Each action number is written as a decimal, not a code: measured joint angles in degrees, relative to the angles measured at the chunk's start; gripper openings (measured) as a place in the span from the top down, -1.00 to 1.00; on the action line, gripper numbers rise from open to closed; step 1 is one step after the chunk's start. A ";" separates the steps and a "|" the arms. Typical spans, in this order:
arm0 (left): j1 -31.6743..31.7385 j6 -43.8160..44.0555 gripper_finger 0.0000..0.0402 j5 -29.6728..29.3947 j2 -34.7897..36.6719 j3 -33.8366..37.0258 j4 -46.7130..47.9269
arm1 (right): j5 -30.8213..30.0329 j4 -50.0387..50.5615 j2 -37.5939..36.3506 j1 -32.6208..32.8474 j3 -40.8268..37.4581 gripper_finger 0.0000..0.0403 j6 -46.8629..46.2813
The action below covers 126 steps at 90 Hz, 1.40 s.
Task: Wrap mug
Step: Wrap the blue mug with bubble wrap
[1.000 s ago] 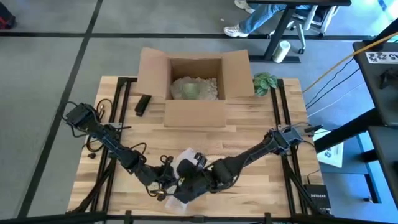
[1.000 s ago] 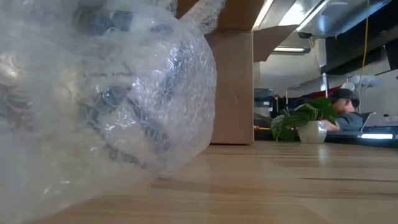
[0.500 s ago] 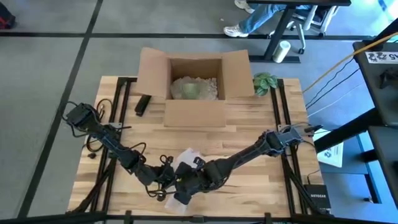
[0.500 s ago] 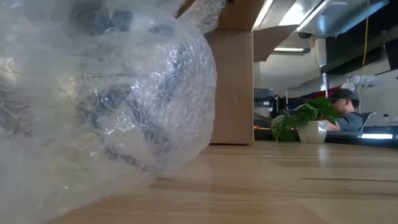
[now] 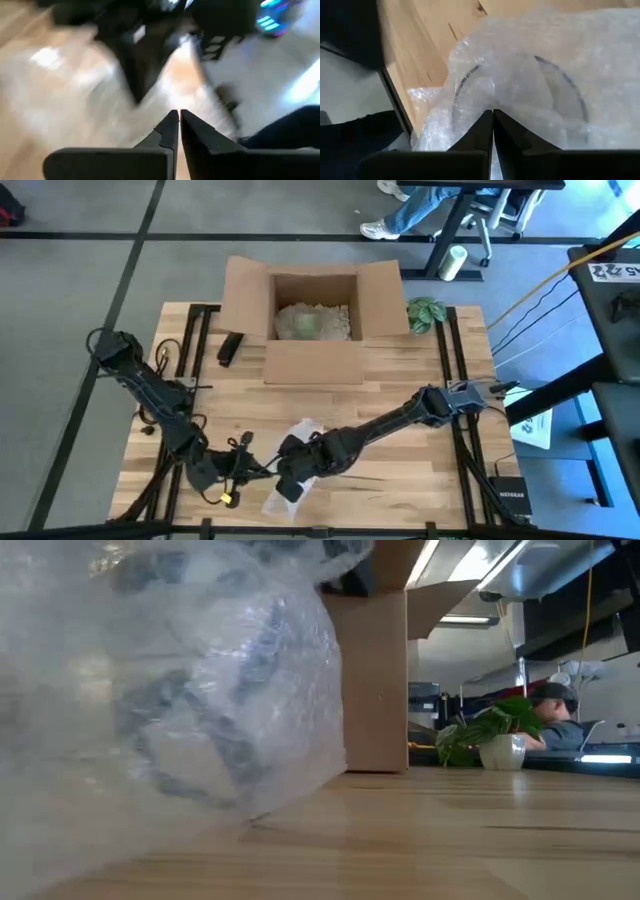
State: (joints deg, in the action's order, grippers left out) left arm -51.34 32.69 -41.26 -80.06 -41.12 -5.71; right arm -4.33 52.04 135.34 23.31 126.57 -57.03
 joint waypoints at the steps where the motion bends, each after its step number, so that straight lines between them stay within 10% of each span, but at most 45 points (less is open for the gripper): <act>1: -0.19 0.72 1.00 -0.38 0.03 0.00 0.64 | 0.17 -0.11 -0.01 -0.07 -0.12 1.00 -0.05; 39: 1.63 3.30 1.00 1.17 -0.81 0.04 2.96 | 10.30 -3.02 3.26 -2.16 -1.91 1.00 -0.86; 126: 10.53 -2.85 1.00 12.15 -12.12 -0.15 -15.25 | 0.99 7.54 2.06 0.86 8.14 1.00 3.89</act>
State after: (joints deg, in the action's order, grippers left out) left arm -40.82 29.85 -29.11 -92.18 -41.28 -20.97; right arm -3.33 59.58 137.40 24.17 134.71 -53.14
